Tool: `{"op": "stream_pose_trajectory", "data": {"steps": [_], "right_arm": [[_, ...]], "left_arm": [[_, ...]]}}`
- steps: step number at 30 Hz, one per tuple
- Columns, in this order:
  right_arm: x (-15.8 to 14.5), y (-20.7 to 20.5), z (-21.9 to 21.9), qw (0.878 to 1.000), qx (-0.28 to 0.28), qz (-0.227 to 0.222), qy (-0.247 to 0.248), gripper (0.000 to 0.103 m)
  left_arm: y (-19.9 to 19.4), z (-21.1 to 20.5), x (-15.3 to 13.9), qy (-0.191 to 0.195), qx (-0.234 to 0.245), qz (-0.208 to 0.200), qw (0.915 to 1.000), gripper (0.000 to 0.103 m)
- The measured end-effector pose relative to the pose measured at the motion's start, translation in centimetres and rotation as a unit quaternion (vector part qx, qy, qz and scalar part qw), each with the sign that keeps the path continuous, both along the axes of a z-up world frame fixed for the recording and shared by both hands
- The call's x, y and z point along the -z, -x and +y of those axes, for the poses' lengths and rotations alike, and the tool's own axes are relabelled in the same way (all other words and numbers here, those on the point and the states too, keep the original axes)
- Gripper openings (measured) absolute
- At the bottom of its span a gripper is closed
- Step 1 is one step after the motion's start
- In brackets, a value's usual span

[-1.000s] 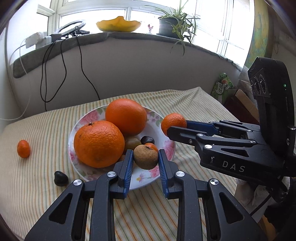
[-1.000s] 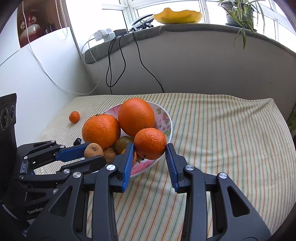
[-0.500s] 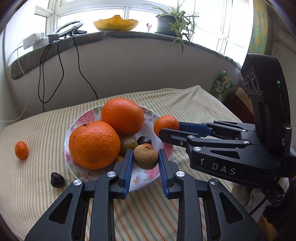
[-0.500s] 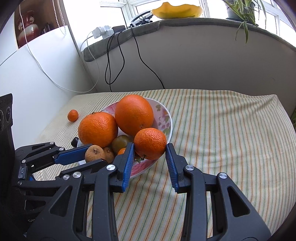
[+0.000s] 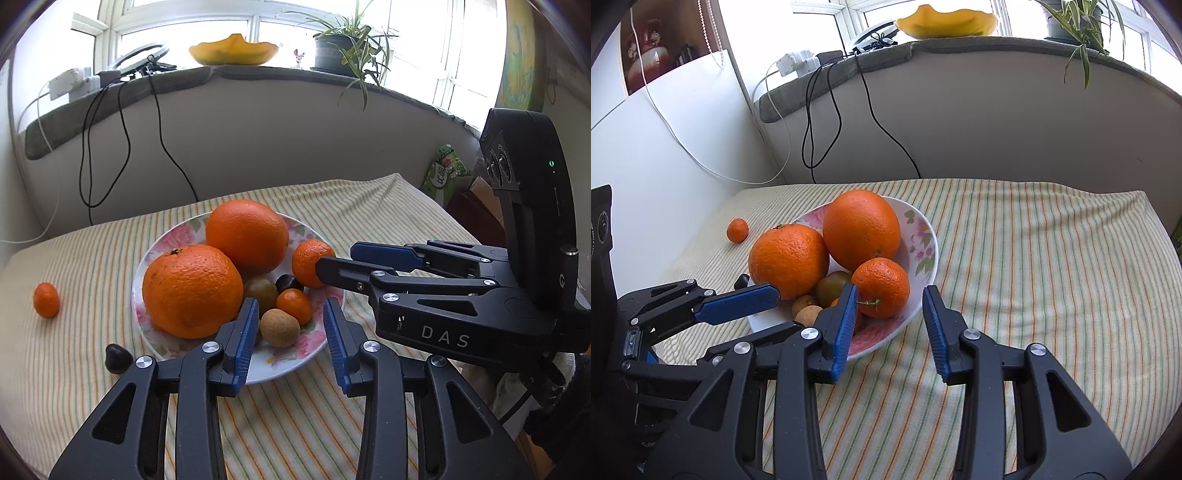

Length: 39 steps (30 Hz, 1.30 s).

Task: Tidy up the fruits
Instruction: 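Open the left tool dropping the kiwi while the right tool releases the tangerine into the bowl, then withdraw both open tools from the bowl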

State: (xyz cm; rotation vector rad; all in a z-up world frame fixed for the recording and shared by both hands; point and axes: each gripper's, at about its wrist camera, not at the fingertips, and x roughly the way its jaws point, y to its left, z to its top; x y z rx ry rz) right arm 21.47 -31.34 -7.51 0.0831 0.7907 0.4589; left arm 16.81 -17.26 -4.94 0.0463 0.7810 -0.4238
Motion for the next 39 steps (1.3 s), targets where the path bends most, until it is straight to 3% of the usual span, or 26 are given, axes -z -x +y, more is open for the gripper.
{"op": "stream_pose_trajectory", "data": {"steps": [3, 10, 20, 39], "right_arm": [[-0.2, 0.1, -0.3, 1.000, 0.006, -0.003, -0.003, 0.056], [-0.4, 0.3, -0.5, 1.000, 0.015, -0.007, -0.004, 0.067], [-1.3, 1.0, -0.4, 0.999, 0.028, -0.022, 0.005, 0.083], [-4.5, 3.6, 1.1, 0.998, 0.032, -0.051, -0.018, 0.088]], "left_arm": [[0.0, 0.1, -0.1, 0.001, -0.003, -0.001, 1.0000, 0.039], [0.2, 0.3, -0.1, 0.002, -0.002, 0.000, 1.0000, 0.039], [1.0, 0.9, -0.8, 0.003, -0.004, -0.011, 0.9999, 0.050], [2.8, 4.6, -2.6, 0.013, -0.030, -0.035, 0.9988, 0.052]]}}
